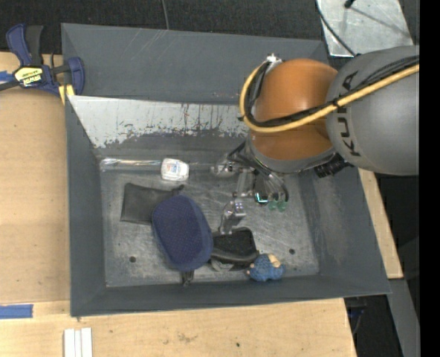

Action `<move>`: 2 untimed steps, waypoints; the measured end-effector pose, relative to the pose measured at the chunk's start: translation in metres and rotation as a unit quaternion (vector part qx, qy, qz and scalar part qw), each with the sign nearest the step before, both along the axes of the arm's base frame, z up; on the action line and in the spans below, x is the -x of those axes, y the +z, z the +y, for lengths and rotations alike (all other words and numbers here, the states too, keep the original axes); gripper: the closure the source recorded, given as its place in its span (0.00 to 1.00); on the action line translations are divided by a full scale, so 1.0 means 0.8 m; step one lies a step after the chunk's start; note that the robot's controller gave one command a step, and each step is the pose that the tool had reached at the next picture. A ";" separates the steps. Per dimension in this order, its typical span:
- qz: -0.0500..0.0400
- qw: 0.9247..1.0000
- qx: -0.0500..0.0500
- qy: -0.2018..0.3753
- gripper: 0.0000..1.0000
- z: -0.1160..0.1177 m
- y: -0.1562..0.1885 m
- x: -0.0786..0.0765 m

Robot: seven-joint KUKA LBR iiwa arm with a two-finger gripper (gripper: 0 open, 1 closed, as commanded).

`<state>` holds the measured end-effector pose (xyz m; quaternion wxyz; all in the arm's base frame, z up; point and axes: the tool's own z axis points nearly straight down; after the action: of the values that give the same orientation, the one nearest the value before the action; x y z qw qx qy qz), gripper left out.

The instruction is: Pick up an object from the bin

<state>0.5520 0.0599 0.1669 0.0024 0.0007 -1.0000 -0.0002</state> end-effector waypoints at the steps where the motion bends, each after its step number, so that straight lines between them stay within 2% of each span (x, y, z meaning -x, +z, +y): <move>1: -0.012 1.000 -0.002 -0.021 0.00 0.084 -0.117 0.002; 2: -0.008 1.000 -0.003 -0.014 0.00 0.179 -0.018 -0.013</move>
Offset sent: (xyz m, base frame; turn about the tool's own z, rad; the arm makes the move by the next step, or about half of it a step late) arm -0.0072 0.0660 -0.0969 0.0426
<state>0.5623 0.2029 0.1523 -0.0060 -0.0131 -0.9999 -0.0037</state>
